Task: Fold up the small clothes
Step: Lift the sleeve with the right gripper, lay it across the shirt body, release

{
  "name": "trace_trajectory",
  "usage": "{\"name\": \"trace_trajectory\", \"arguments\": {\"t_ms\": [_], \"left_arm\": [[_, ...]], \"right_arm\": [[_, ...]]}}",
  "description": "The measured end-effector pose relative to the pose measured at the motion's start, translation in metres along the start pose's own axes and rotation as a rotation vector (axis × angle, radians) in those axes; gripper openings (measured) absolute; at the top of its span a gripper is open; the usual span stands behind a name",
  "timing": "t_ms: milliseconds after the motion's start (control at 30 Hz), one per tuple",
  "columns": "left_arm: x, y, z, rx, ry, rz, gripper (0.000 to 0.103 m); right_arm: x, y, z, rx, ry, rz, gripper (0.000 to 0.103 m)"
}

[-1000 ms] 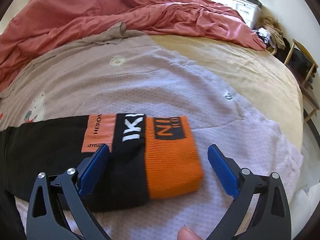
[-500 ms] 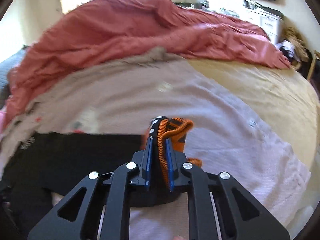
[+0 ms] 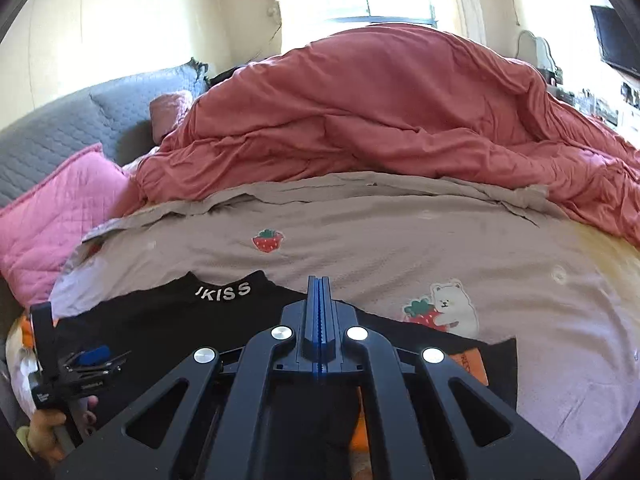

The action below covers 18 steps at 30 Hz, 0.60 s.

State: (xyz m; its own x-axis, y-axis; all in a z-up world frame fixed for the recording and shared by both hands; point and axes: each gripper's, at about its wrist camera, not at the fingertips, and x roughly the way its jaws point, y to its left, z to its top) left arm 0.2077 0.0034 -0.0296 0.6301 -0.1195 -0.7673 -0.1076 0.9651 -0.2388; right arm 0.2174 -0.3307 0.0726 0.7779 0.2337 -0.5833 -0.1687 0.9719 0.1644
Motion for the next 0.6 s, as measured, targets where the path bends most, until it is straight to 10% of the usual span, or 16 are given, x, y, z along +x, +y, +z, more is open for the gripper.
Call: {"name": "trace_trajectory", "arguments": {"t_ms": [67,333,433,533,600], "left_arm": [[-0.001,0.002,0.000,-0.002,0.005,-0.009,0.094],[-0.007,-0.023,-0.008,0.117,0.018,-0.024,0.094],[-0.007,-0.034,-0.015,0.153,0.029,-0.044,0.094],[-0.006,-0.038,-0.019,0.163,0.035,-0.058,0.094],[-0.007,-0.038,-0.019,0.162,0.030,-0.057,0.094]], "right_arm": [[-0.002,-0.011,-0.009,-0.021,0.028,-0.027,0.050],[0.009,-0.017,-0.092,-0.302,0.228,-0.145,0.064],[0.027,-0.017,-0.108,-0.369,0.282,-0.201,0.062],[0.039,-0.022,-0.110,-0.340,0.307,-0.207,0.030],[0.037,-0.024,-0.101,-0.289,0.282,-0.201,0.026]]}}
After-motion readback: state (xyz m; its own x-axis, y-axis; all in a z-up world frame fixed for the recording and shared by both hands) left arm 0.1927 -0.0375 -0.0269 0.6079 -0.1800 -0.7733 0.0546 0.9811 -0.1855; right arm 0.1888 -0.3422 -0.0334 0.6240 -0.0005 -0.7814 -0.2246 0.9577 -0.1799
